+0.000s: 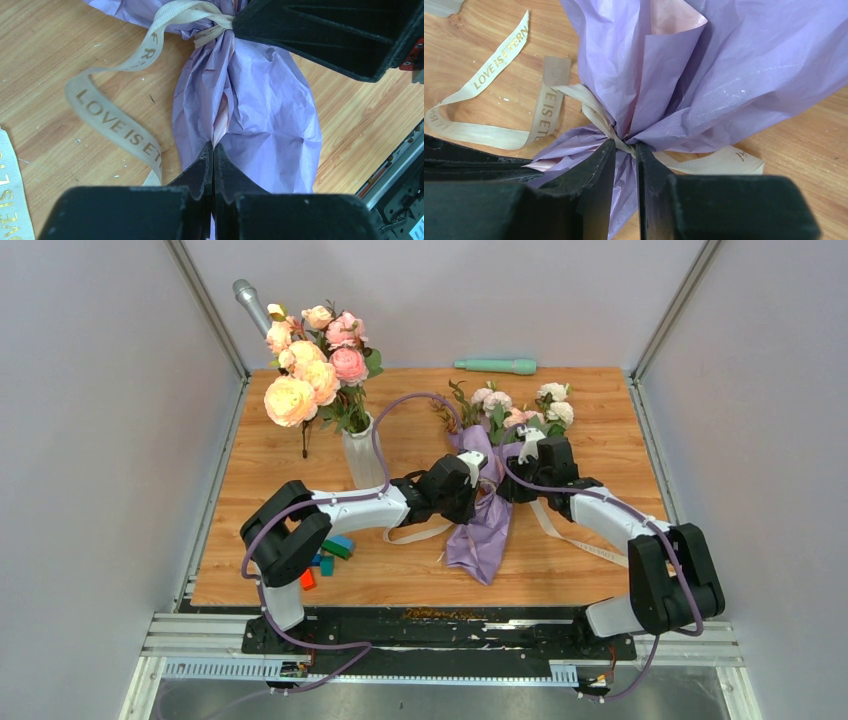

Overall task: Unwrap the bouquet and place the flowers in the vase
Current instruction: Untie the ribbon from the wrapping paper.

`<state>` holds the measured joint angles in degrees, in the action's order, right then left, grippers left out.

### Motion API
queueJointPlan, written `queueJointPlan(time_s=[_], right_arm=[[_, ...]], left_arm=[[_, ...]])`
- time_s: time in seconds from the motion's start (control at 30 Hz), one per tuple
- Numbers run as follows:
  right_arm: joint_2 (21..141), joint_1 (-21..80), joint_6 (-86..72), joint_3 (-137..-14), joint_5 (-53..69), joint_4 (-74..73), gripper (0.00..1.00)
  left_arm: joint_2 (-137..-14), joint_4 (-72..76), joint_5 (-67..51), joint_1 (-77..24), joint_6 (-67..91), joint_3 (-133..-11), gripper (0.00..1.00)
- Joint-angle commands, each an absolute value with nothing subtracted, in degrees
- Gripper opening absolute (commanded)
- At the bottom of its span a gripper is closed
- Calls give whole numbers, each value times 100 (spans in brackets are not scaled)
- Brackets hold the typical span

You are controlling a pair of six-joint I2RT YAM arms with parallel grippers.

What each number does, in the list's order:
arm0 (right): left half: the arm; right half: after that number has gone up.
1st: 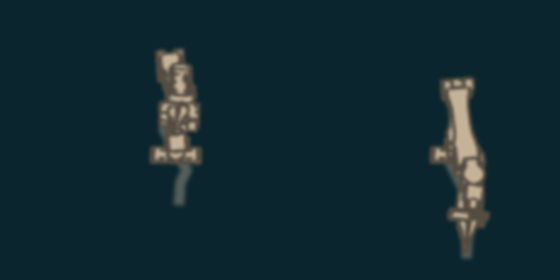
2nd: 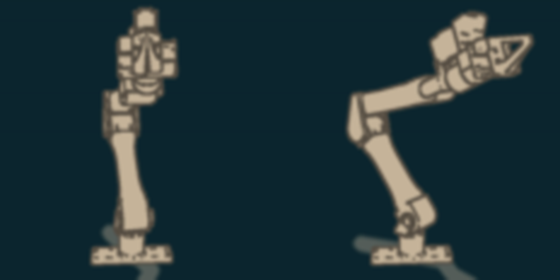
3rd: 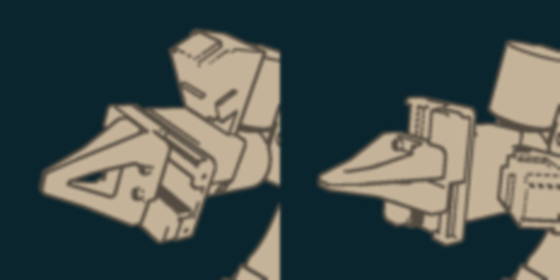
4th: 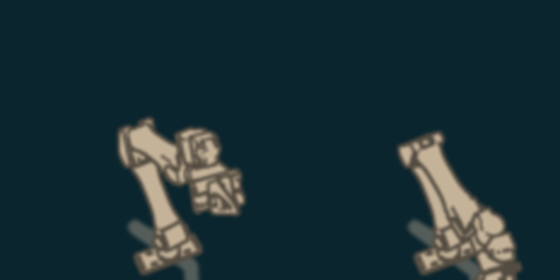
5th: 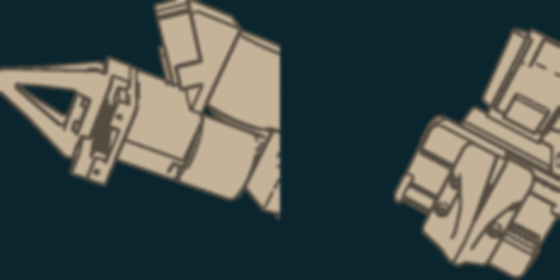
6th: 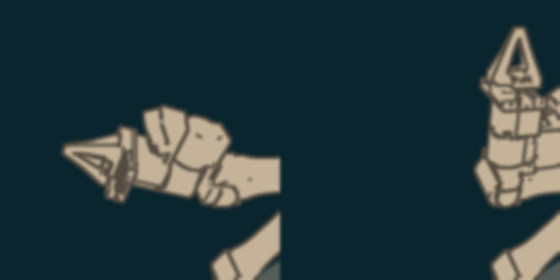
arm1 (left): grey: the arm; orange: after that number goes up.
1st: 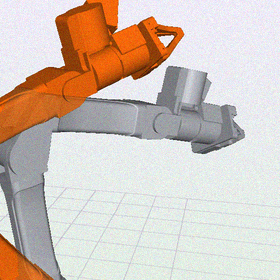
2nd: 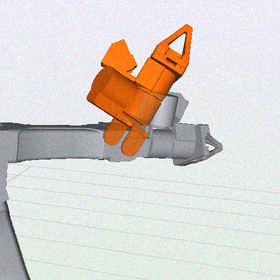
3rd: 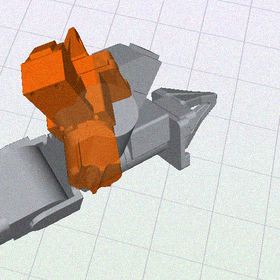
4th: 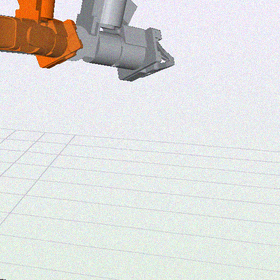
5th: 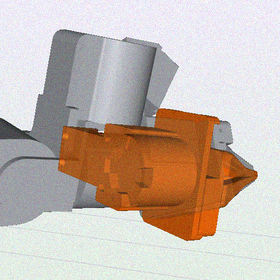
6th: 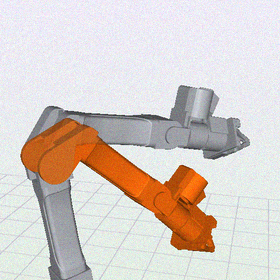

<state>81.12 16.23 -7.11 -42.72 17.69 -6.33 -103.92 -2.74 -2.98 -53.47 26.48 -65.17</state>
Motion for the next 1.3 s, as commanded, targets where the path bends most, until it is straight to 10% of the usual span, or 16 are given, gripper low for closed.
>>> queueJointPlan(time_s=[0.0, 0.8, 1.27], right_arm=[[8262, 1777, -532, -4498, 1249, -272, 22], [8231, 2966, -1222, -4748, -3244, -752, 0], [7831, 2471, -1125, -4475, -1875, -552, 0]], left_arm=[[-10433, -140, -338, -5335, 2585, -6566, 0], [-10291, -111, -113, -5335, 2653, -6122, 0], [-10219, 92, -150, -5335, 2804, -5871, 0]])
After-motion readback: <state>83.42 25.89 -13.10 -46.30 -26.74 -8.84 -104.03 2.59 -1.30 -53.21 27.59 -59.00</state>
